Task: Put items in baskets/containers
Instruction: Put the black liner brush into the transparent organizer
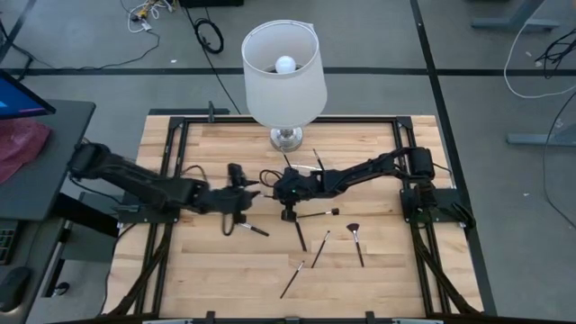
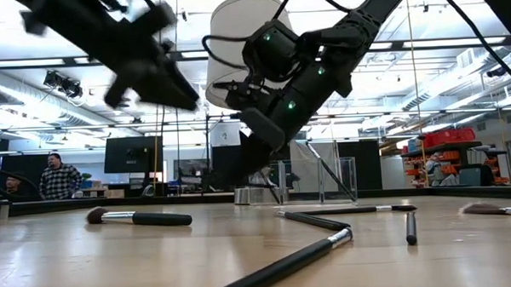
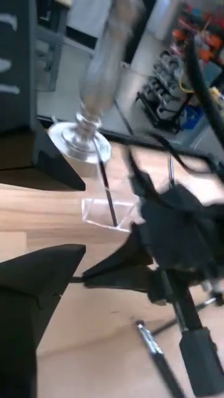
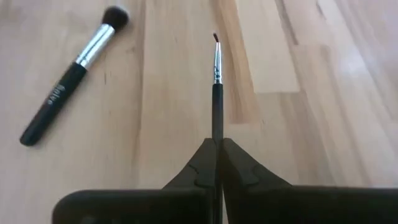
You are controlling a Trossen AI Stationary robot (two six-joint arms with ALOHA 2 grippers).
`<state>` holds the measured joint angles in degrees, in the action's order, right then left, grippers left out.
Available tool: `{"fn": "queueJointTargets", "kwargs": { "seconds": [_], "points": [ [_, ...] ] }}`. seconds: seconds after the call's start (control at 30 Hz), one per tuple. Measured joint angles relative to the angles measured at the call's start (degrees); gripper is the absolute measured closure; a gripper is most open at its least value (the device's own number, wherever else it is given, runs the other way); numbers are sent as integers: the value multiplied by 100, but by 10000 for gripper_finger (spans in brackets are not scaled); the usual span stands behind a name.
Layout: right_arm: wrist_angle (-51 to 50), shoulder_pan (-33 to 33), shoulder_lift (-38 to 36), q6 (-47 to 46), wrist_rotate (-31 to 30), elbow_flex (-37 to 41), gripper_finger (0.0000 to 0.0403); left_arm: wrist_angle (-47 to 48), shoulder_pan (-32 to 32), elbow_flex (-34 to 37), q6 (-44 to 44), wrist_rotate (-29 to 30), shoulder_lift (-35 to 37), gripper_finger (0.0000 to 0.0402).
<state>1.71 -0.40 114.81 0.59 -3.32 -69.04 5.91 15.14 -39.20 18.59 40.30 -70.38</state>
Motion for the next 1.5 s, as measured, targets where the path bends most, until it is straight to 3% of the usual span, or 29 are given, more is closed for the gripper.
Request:
{"fn": "queueJointTargets", "kwargs": {
  "seconds": [0.13,0.27,0.43,0.6,0.7,0.8,0.93,1.13,1.3,1.5],
  "points": [
    [-217,120,-429,36,-326,2,397,519,265,46,-705,-6,884,262],
    [-664,362,-1095,215,-1118,5,396,440,307,367,-1088,-681,1453,275],
    [-364,682,-2097,423,-1669,640,396,-590,276,1053,-641,-1058,1605,286],
    [2141,710,-2954,534,-1424,2416,396,-2773,-39,1824,270,-1375,1565,287],
    [4475,478,-3049,578,-975,3531,396,-3575,-431,2016,443,-2140,1563,287],
    [6181,114,-2924,147,-709,4290,396,-3648,-919,1955,203,-3095,1550,287],
    [6985,-208,-2766,-443,-219,4566,396,-3985,-1419,1776,145,-3656,1234,287],
    [6875,-258,-2578,-302,-156,4298,396,-4669,-1959,1364,192,-4404,223,286],
    [6840,-256,-2560,-159,-156,4251,396,-4638,-2278,792,186,-4507,-573,286],
    [6730,-258,-2560,-77,-159,4249,396,-4638,-2547,117,114,-5069,-1146,286]
  ]
}}
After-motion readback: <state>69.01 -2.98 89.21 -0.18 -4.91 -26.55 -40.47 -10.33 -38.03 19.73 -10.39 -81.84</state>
